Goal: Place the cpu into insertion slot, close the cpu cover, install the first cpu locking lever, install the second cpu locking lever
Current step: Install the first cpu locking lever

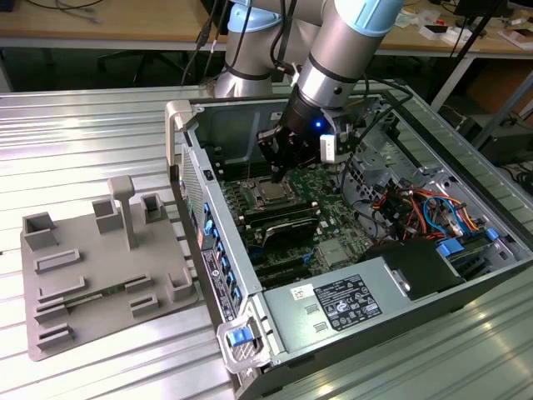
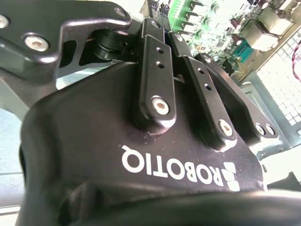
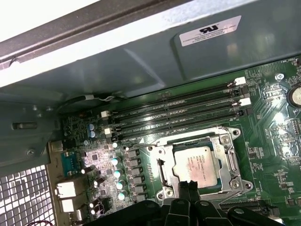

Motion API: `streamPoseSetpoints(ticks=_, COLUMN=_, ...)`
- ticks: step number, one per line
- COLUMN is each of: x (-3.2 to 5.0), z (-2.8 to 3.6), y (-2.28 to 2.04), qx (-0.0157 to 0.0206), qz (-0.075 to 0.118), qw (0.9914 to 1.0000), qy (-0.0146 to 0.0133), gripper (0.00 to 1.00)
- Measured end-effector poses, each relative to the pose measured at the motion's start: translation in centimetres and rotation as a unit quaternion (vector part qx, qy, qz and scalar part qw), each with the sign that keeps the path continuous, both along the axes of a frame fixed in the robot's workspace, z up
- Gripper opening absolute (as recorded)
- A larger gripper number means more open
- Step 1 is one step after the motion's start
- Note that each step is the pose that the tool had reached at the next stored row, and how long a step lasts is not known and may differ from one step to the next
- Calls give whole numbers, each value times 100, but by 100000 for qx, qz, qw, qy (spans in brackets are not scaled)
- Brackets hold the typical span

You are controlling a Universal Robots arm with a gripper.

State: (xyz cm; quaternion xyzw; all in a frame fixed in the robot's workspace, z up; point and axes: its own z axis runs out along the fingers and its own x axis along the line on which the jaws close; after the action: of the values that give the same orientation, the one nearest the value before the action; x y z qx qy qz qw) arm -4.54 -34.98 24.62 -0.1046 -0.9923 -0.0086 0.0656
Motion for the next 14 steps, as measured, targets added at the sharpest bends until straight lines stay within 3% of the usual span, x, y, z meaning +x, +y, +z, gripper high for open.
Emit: streamPoseSetpoints(ticks=14, x=0, z=-1, y=0, qx=192, qz=1258, qw=99992, qy=-3, gripper=11)
